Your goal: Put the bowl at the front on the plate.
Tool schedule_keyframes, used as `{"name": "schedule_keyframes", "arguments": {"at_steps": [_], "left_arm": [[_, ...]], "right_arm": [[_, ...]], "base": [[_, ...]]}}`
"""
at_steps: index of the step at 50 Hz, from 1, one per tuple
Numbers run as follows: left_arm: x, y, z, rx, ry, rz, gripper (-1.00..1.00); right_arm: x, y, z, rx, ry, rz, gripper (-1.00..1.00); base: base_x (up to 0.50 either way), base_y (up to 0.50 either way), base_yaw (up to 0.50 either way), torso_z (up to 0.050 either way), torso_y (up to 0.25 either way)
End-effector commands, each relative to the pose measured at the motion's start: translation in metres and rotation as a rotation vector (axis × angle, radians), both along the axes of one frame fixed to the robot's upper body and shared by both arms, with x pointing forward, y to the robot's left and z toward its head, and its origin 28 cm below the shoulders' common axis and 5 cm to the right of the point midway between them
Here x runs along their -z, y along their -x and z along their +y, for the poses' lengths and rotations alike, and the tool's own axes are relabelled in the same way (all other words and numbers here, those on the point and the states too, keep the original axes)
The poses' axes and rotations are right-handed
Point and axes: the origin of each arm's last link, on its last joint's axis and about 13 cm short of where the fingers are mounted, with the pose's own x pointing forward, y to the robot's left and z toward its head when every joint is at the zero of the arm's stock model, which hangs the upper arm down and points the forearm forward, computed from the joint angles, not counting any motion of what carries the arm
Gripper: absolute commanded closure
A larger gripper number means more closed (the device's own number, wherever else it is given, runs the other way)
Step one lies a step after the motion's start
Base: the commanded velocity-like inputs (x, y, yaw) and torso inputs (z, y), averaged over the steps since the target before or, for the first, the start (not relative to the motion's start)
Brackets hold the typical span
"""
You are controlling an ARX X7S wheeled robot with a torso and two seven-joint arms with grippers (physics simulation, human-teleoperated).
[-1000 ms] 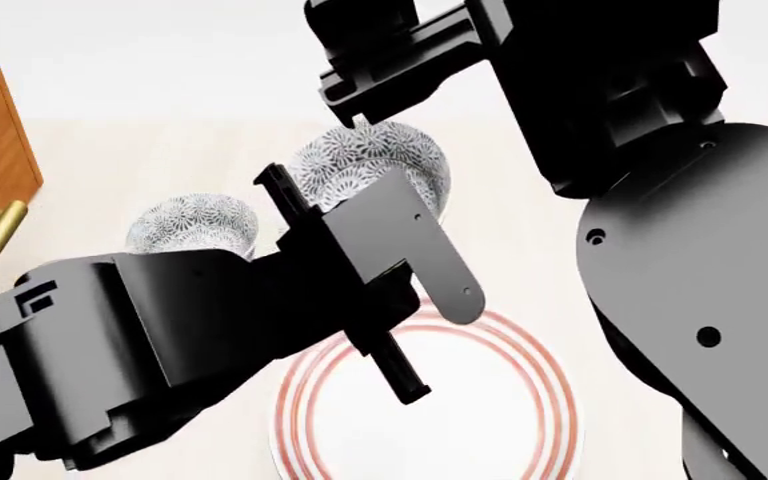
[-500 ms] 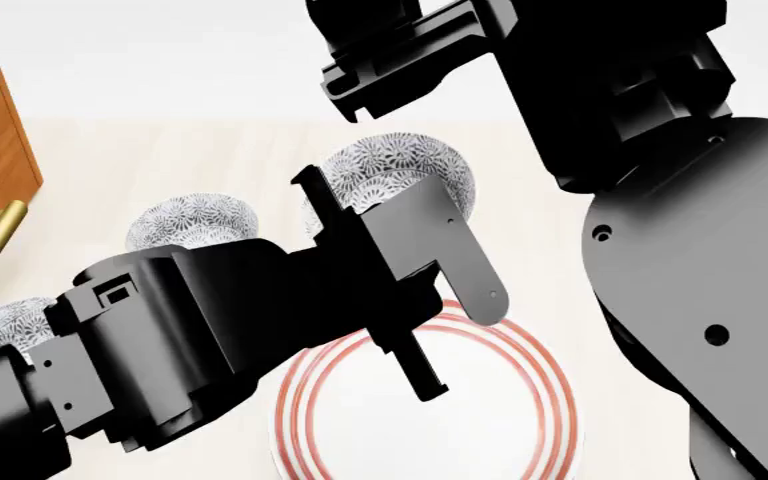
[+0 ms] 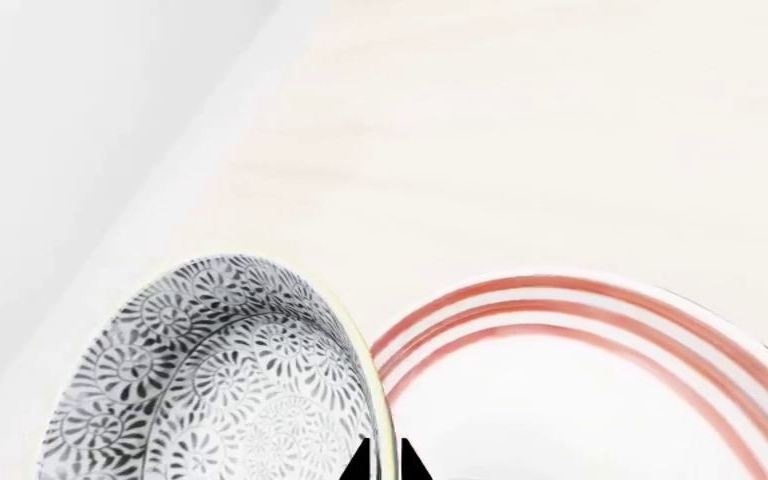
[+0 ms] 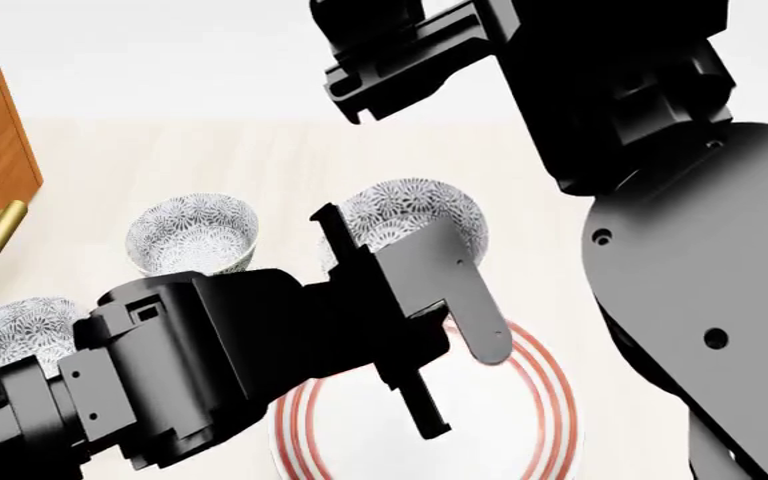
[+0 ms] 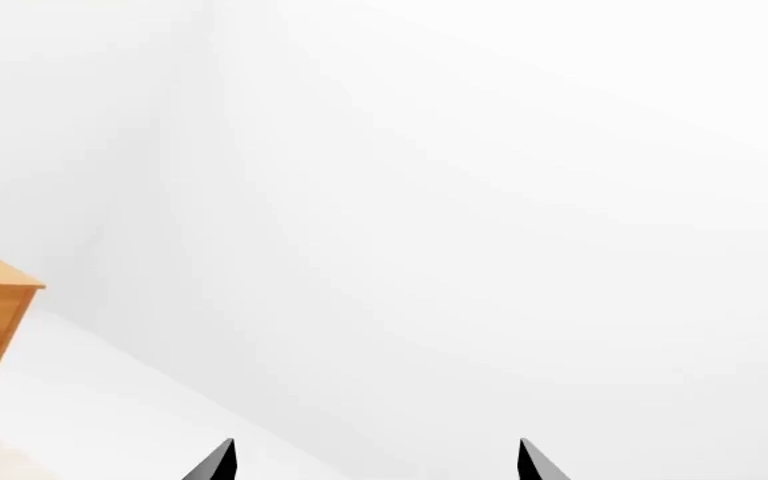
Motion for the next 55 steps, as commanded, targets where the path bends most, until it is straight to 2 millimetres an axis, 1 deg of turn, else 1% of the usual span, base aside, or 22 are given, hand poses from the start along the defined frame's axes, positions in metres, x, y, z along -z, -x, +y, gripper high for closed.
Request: {"name": "schedule_keyframes", "arguments": {"at_steps": [1, 7, 21, 38, 42, 55], "left_arm": [[0.007, 0.002, -0.002, 0.016, -0.015, -0.011, 1.00], [0.016, 0.005, -0.002, 0.019, -0.035, -0.010, 1.00], [0.028, 0.009, -0.003, 0.014, -0.045, 0.001, 1.00], [0.038, 0.018, -0.008, 0.026, -0.047, 0.002, 1.00], [0.042, 0.021, -0.009, 0.034, -0.051, 0.008, 1.00], [0.051, 0.024, -0.009, 0.038, -0.049, 0.018, 1.00]], "right_arm": [[-0.001, -0.002, 0.001, -0.006, 0.001, -0.002, -1.00], [-0.001, -0.001, 0.001, -0.006, 0.001, -0.001, -1.00], [0.001, 0.000, 0.000, -0.003, -0.005, -0.002, -1.00], [0.002, -0.001, -0.001, -0.011, -0.006, -0.003, -1.00], [0.003, -0.003, -0.001, -0.016, -0.008, -0.003, -1.00], [0.004, -0.004, -0.001, -0.025, -0.005, 0.001, -1.00]], "base": [[0.00, 0.00, 0.00, 0.000, 0.000], [0.00, 0.00, 0.00, 0.000, 0.000], [0.00, 0.00, 0.00, 0.000, 0.001], [0.00, 0.00, 0.00, 0.000, 0.000], [0.00, 0.00, 0.00, 0.000, 0.000], [0.00, 0.00, 0.00, 0.001, 0.001]]}}
